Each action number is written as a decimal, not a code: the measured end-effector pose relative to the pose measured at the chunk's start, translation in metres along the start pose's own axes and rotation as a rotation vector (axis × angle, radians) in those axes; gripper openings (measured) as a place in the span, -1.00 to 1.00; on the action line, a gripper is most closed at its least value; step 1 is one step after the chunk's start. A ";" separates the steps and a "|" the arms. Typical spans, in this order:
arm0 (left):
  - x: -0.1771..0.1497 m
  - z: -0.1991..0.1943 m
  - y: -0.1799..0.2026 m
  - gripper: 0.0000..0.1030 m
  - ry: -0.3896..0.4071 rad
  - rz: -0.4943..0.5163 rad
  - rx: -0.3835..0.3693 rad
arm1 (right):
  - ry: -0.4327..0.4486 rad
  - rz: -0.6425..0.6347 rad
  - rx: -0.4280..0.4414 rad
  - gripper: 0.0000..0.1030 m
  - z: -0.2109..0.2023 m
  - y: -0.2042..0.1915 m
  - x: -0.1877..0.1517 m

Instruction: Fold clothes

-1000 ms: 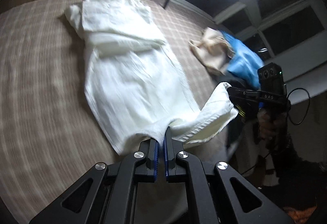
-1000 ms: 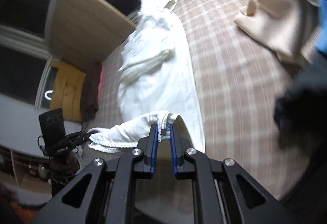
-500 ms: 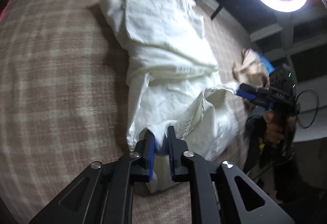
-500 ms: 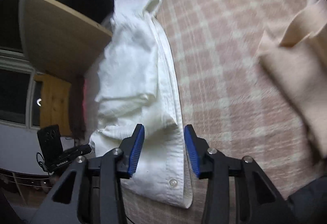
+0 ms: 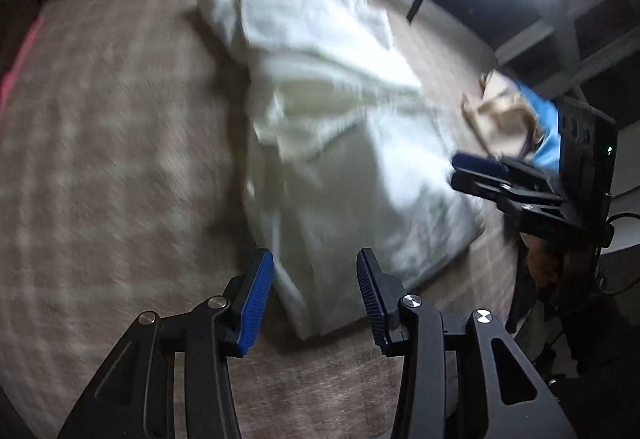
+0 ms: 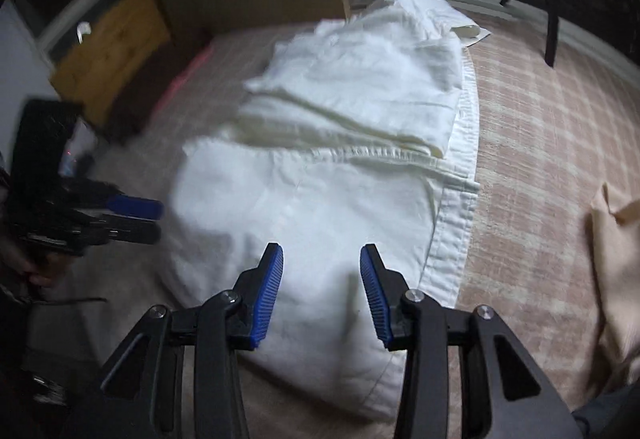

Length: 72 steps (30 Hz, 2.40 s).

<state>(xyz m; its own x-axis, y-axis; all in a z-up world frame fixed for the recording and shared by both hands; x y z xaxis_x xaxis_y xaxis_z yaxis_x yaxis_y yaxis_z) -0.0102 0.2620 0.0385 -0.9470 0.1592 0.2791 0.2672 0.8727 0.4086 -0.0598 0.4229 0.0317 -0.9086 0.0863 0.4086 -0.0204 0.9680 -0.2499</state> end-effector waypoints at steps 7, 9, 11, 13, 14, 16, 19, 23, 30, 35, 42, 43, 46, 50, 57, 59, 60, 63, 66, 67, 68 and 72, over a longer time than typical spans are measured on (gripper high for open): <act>0.000 0.011 -0.008 -0.90 0.037 -0.049 -0.042 | 0.027 0.113 0.034 -0.28 -0.013 0.024 -0.001; 0.001 0.002 0.000 -0.97 0.071 -0.014 -0.023 | 0.033 0.064 0.040 -0.28 -0.017 0.014 -0.003; 0.003 -0.006 0.007 -0.97 0.096 0.014 -0.008 | 0.038 0.013 0.045 -0.28 -0.020 0.005 -0.006; 0.007 -0.008 0.010 -0.87 0.105 0.029 -0.006 | 0.019 -0.034 -0.024 -0.28 -0.010 0.001 -0.011; 0.008 -0.009 0.012 -0.90 0.109 0.037 -0.006 | -0.003 -0.027 -0.059 -0.28 -0.003 0.004 -0.013; 0.012 -0.010 0.015 -0.94 0.118 0.052 -0.004 | -0.046 -0.012 -0.128 -0.28 0.010 0.010 -0.017; 0.017 -0.013 0.021 -0.93 0.130 0.074 -0.002 | 0.008 0.028 -0.082 -0.32 -0.006 0.014 -0.013; 0.024 -0.016 0.028 -0.81 0.147 0.105 0.001 | 0.065 0.041 0.023 -0.50 -0.016 0.009 0.000; 0.046 0.035 0.013 -0.96 0.091 0.128 0.131 | 0.075 0.067 -0.087 -0.61 0.027 0.018 0.017; 0.043 0.021 -0.010 -0.96 0.109 0.033 0.115 | 0.076 0.139 -0.065 -0.63 0.016 0.039 0.011; 0.036 -0.013 0.014 -0.71 0.178 0.121 0.109 | 0.183 0.135 0.005 -0.63 -0.032 0.040 0.000; 0.033 -0.008 0.019 -0.71 0.161 0.138 0.105 | 0.183 0.122 0.014 -0.63 -0.030 0.037 0.001; 0.028 -0.004 0.010 -0.62 0.117 0.105 0.134 | 0.096 0.108 0.010 -0.63 -0.002 0.031 -0.005; 0.021 0.001 -0.003 -0.78 0.059 0.057 0.176 | 0.034 0.119 -0.064 -0.63 0.001 0.035 -0.010; 0.039 -0.118 -0.004 -0.35 0.214 0.078 0.291 | 0.232 0.186 -0.010 -0.44 -0.104 0.054 0.020; 0.051 -0.147 -0.001 -0.23 0.253 0.085 0.308 | 0.286 0.171 -0.018 -0.44 -0.128 0.055 0.033; 0.057 -0.157 -0.001 -0.12 0.269 0.091 0.324 | 0.312 0.163 -0.023 -0.44 -0.140 0.055 0.040; 0.073 -0.179 0.008 0.02 0.303 0.121 0.334 | 0.380 0.097 -0.032 -0.38 -0.162 0.046 0.057; 0.089 -0.184 0.012 0.16 0.305 0.148 0.304 | 0.419 0.035 -0.047 0.19 -0.170 0.037 0.075; 0.094 -0.186 0.012 0.16 0.304 0.153 0.303 | 0.419 0.023 -0.068 0.24 -0.168 0.036 0.082; 0.099 -0.183 0.012 0.16 0.294 0.151 0.293 | 0.419 0.011 -0.089 0.25 -0.167 0.034 0.089; 0.118 -0.180 0.013 0.18 0.265 0.192 0.263 | 0.378 -0.016 -0.077 0.25 -0.164 0.026 0.120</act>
<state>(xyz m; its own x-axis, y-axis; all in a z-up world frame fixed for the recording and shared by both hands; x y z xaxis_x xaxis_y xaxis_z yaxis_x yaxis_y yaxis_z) -0.0859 0.2092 0.2334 -0.7963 0.2362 0.5569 0.3472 0.9323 0.1010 -0.1007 0.4969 0.2186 -0.6905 0.1382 0.7100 0.0112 0.9835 -0.1805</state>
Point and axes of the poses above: each gripper's, at about its wrist camera, not at the fingertips, and z roughly the way its jaws point, y to its right, x to its top, the point moved 4 cm from there along z, roughly the way its jaws point, and after that the axes turned 7 degrees about z, right-handed, at the moved point
